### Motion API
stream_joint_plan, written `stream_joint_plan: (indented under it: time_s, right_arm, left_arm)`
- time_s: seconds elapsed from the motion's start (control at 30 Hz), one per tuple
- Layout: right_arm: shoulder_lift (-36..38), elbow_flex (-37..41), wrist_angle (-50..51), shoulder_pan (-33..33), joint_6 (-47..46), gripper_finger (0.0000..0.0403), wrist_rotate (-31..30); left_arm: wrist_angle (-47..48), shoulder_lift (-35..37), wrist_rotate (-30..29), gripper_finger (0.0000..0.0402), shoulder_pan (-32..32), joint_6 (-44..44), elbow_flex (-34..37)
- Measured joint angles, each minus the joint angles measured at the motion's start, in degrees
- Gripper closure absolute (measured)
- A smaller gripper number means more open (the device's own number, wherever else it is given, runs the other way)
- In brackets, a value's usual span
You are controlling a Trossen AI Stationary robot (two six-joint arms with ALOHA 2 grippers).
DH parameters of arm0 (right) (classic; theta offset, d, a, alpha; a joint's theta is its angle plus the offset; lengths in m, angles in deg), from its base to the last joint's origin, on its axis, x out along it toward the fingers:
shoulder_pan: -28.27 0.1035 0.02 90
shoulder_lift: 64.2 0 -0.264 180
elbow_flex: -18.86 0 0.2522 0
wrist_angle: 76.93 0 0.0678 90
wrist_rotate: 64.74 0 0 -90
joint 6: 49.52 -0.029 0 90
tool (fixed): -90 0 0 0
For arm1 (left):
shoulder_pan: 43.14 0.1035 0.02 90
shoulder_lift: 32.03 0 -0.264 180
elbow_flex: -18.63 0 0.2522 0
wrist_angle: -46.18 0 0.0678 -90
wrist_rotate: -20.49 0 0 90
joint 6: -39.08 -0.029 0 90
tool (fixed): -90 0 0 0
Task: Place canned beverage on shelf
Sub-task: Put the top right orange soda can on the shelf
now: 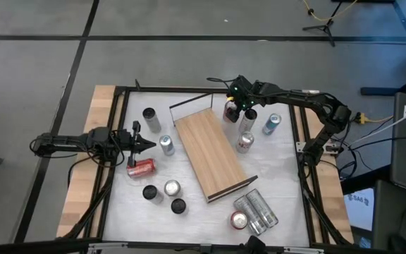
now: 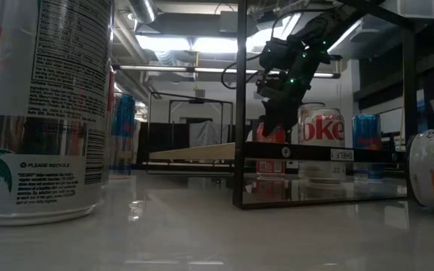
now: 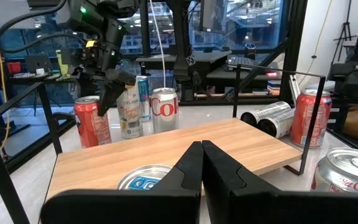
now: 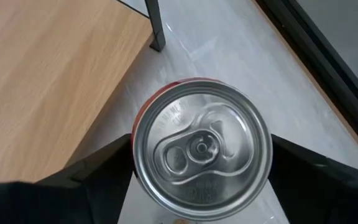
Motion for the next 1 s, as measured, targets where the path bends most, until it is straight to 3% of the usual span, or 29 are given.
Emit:
stream_joint_plan:
  time_s: [0.2, 0.43, 0.6, 1.0]
  right_arm:
    - [0.02, 0.00, -0.13, 0.00, -0.02, 0.0123, 0.00]
    - [0.02, -0.16, 0.14, -0.05, -0.02, 0.0105, 0.01]
    - [-0.03, -1.34, 1.31, -0.05, -0.07, 0.0117, 0.01]
    - [-0.05, -9.88, 9.53, 0.01, -0.61, 0.0117, 2.10]
  left_arm:
    - [0.02, 0.00, -0.01, 0.0401, 0.01, 0.00, 0.00]
    - [0.02, -0.02, 0.00, 0.0401, 0.02, 0.00, 0.00]
    - [0.00, 0.00, 0.00, 0.0401, 0.02, 0.00, 0.00]
    - [0.02, 0.00, -0.01, 0.0401, 0.00, -0.02, 0.00]
